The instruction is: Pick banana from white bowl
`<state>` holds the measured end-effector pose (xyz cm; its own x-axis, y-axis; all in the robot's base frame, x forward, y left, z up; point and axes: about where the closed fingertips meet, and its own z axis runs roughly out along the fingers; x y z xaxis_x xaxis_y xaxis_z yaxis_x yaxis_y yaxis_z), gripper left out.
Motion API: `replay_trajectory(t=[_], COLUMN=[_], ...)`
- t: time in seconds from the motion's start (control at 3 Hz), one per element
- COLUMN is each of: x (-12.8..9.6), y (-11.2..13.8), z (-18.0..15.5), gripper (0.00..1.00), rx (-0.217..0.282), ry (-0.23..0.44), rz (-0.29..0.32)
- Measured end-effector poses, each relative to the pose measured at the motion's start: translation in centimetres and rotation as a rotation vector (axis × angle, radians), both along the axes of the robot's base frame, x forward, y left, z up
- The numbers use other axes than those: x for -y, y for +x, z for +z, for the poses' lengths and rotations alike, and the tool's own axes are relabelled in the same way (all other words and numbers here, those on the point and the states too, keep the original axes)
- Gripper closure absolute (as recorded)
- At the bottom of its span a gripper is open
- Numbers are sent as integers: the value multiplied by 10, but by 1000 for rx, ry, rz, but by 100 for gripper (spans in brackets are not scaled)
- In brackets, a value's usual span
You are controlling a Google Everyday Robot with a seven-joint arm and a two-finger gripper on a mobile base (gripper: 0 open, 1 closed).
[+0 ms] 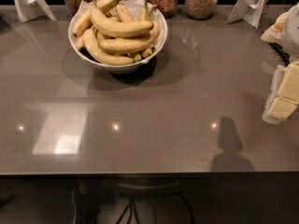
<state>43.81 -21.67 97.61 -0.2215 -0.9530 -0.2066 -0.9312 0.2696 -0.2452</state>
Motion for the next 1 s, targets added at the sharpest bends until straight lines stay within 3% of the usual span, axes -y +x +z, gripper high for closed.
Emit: replay_trajectory(t=[0.33,1.0], x=[0,-28], y=[0,37], z=[0,7], gripper=[0,0], rx=[0,85], ry=[0,111], rz=[0,-32])
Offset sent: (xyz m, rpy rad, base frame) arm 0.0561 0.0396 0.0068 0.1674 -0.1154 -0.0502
